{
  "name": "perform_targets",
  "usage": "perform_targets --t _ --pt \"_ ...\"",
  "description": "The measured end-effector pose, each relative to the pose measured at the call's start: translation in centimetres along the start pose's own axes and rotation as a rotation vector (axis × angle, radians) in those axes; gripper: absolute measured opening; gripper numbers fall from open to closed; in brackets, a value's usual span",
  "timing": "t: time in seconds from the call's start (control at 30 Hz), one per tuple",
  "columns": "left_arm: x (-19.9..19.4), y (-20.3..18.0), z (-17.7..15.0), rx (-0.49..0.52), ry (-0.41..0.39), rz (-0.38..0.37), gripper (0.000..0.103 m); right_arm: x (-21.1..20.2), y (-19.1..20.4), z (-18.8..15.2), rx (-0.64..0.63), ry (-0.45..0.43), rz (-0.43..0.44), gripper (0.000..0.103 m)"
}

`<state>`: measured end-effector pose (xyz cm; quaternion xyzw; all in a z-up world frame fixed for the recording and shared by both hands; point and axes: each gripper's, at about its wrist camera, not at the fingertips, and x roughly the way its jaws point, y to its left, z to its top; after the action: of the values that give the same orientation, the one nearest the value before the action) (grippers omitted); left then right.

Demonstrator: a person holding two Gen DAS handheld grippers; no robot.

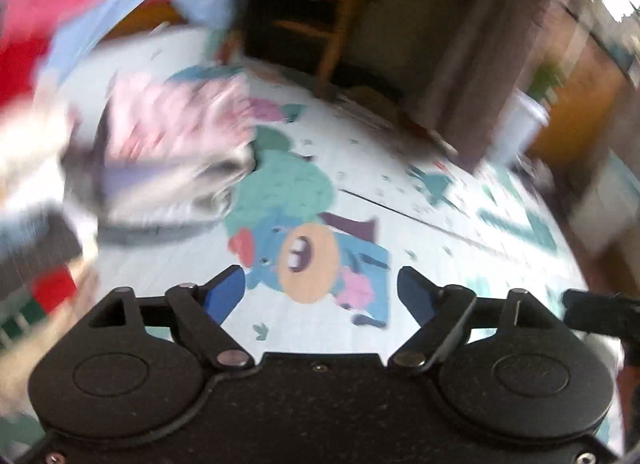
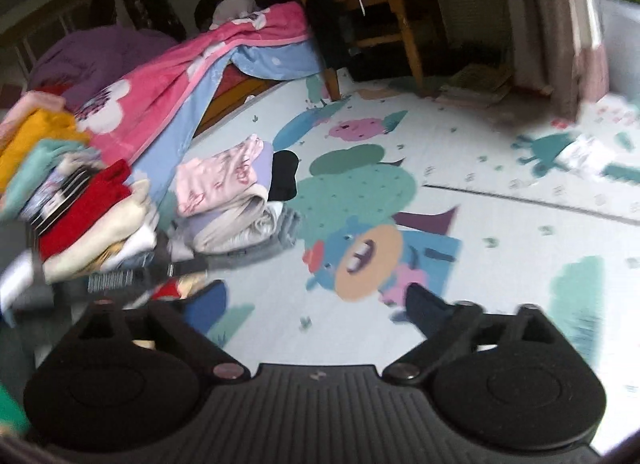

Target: Fold clothes

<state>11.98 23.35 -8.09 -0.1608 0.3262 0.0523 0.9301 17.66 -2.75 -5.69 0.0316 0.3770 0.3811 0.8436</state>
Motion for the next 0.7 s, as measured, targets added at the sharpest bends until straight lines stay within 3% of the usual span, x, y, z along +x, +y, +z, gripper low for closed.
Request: perform_targets --t 0.13,0.23,0.33,0.47,0.6,0.7 --pt "-7.3 -6.2 4.8 0.214 -0.009 -0.055 0.087 -7.7 1.4 0.2 -0.054 0.026 -0.094 0.103" --pt "-13.3 -10.7 6.8 0.318 -0.067 -0.025 0.103 -13.4 2.6 0.2 -0.053 -0.012 -0.179 0.103" --pt "-16.9 -14.6 6.8 0.376 -0.014 -0.022 0.103 -18.5 3.6 -0.2 -0.013 -0.050 -0.266 0.103" --pt "-18.8 -19.0 4.0 0.416 0.056 -0.026 0.103 -23.3 5.1 -2.2 -0.020 -0.090 -0.394 0.103" --pt "-17.9 -20.2 -0.9 0.292 0.151 -0.076 0.103 -26.8 4.0 -7.2 0.144 -0.126 -0.394 0.103" --pt "-17.5 -20.8 -3.2 0.308 0.178 -0.064 0.103 -26.1 2.0 -10.7 0.290 -0.021 -0.426 0.103"
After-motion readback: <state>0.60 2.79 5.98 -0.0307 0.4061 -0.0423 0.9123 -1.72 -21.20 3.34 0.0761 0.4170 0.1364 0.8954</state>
